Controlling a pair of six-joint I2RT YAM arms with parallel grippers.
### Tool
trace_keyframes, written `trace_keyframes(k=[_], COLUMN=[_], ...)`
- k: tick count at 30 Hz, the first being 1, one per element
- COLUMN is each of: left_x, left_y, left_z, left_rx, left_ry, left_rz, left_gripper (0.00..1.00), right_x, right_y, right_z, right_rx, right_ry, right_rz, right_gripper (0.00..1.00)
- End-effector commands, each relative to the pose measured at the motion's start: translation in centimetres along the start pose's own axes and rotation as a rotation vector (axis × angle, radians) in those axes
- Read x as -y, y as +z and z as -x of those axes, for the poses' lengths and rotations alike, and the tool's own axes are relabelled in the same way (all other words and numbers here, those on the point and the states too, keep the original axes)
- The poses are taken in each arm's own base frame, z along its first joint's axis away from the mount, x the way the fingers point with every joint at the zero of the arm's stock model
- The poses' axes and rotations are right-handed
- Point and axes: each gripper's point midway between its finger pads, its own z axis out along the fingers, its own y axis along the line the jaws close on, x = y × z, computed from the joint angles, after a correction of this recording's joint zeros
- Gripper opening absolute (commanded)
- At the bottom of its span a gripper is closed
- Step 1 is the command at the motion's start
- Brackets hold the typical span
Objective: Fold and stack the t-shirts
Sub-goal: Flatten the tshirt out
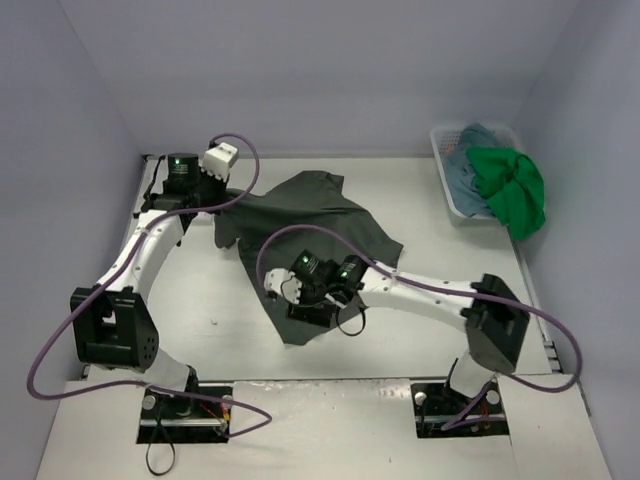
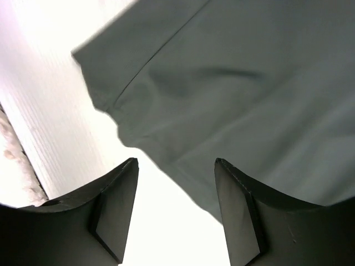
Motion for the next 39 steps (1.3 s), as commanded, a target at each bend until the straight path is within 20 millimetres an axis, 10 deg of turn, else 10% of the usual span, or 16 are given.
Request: trace_keyframes(k=[1,18,39], left_x=[-3.6,-6.8,-7.4], left_y=[-0.2,2.4,1.5], left_z=[1.6,-0.3,-0.6], left_rx=[0.025,-0.052,-0.048], left_ry=[-0.002,-0.099,-0.09], left_rz=[0.109,0.113,0.114], left_gripper=[0.0,0.0,0.0], right_x=[-1.7,-7.7,-5.6], right_y=[2.3,7.0,6.8], right_z=[-1.1,0.6,1.2], right_rx=[-0.042,-0.035,-0.026], right_ry=[-0.019,-0.117,-0.147], right_rz=[0.043,0.183,0.102], right_gripper=[0.54,0.53,0.48])
